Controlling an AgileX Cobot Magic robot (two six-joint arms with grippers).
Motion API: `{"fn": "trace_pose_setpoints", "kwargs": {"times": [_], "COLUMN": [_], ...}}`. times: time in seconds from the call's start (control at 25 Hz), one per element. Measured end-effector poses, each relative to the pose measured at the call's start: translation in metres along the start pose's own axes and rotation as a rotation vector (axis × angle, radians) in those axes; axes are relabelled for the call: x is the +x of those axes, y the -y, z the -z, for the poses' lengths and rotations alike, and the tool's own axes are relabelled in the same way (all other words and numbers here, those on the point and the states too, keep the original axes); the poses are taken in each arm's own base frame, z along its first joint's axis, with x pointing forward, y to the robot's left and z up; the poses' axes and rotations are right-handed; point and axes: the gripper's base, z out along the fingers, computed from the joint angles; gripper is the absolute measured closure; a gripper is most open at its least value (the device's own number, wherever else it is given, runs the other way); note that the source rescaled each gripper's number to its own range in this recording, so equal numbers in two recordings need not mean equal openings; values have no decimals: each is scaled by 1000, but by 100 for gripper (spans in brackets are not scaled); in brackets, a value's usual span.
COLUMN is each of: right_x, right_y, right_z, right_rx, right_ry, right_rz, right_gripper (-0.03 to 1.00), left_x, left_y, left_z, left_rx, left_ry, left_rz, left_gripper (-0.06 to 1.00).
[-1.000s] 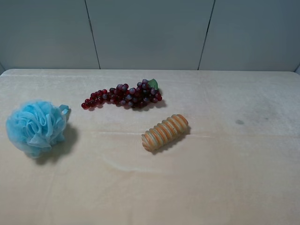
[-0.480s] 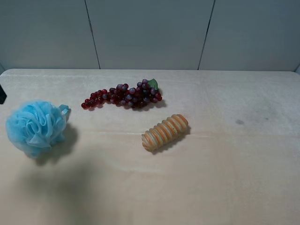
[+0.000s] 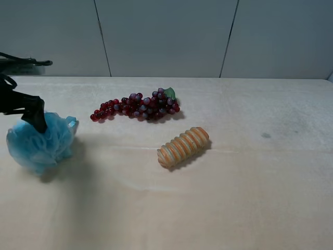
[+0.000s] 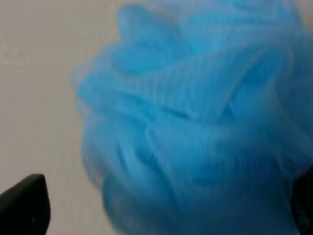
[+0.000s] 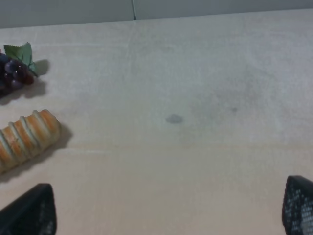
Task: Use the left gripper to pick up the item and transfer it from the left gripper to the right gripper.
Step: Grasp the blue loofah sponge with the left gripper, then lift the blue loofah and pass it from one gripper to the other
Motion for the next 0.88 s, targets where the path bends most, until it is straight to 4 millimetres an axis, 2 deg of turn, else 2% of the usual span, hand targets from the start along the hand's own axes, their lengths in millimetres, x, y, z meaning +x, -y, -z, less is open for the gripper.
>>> {"fn": "trace_pose_setpoints", "kwargs": {"times": [0.36,0.44,0.48,0.56,0.6,0.88], "right_x": [0,0,0,0,0,0], "right_y": [0,0,0,0,0,0], "right_z": [0,0,0,0,0,0], "right_rx": [0,0,0,0,0,0], "right_ry": [1,1,1,1,1,1], "right_rz": [0,0,0,0,0,0], "right_gripper": [-3,-3,-3,-3,-3,-3], "left_x": [-7,-7,-7,-7,-8,-15], "left_y": [7,8,8,9,9,11], "left_z": [-54,-62,-64,-65,-65,-56], "left_rx": [89,95,97,101,101,123], "left_ry": [-51,-65,-69,-67,-64,-83], "left_rz": [-9,-11,-9,-8,-10,-1], "left_gripper": [-1,8,20,57,68,70]}}
